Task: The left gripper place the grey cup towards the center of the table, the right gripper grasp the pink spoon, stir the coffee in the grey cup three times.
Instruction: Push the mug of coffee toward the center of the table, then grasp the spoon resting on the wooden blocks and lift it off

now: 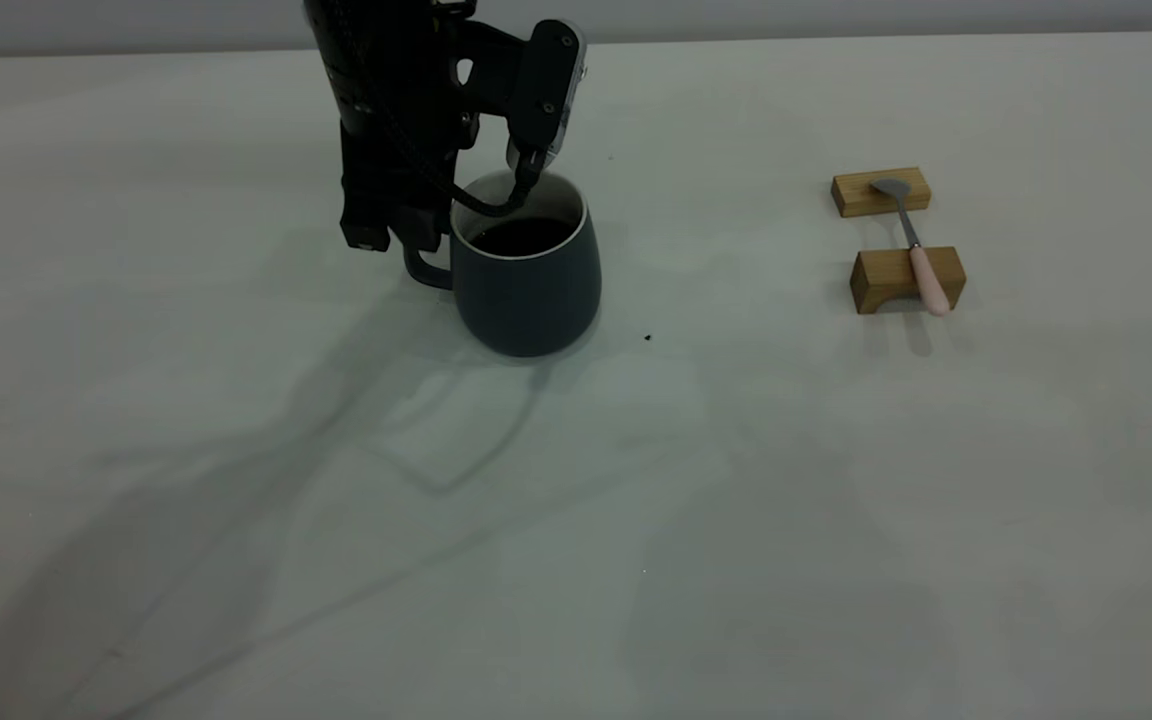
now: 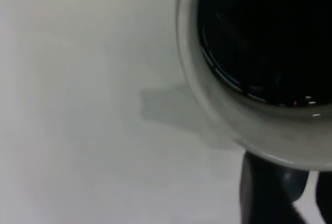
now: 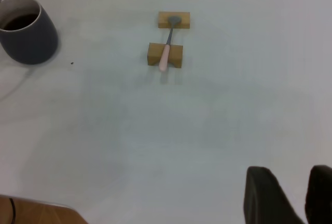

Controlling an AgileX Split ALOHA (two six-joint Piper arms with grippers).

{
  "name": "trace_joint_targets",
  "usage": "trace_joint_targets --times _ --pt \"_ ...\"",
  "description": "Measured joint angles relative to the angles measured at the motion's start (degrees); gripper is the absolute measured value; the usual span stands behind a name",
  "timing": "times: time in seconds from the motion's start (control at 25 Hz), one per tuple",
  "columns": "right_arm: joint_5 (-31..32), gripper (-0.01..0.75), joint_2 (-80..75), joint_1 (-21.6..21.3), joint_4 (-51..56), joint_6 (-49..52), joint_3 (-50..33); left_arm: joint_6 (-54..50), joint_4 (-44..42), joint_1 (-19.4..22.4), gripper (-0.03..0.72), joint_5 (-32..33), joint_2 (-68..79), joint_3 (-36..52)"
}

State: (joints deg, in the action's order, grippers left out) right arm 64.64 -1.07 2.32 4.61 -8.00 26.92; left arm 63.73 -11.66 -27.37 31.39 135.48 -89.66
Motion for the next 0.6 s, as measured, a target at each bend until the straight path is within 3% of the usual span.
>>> trace_joint_targets --times 0.16,0.24,0.36,0.6 --pt "0.0 0.240 0.0 0.0 0.0 0.0 0.0 -1.1 0.7 0.0 0.532 1.7 -0.3 -0.1" --pt "0.0 0.240 0.0 0.0 0.0 0.0 0.0 -3.8 0.9 0.0 0.576 4.8 -1.4 -0.9" --pt "0.0 0.240 0.0 0.0 0.0 0.0 0.0 -11.1 0.8 0.0 0.589 12.1 -5.2 -3.8" --pt "0.0 0.240 0.0 0.0 0.0 0.0 0.0 -36.6 0.6 0.0 0.542 29.7 -15.8 -10.7"
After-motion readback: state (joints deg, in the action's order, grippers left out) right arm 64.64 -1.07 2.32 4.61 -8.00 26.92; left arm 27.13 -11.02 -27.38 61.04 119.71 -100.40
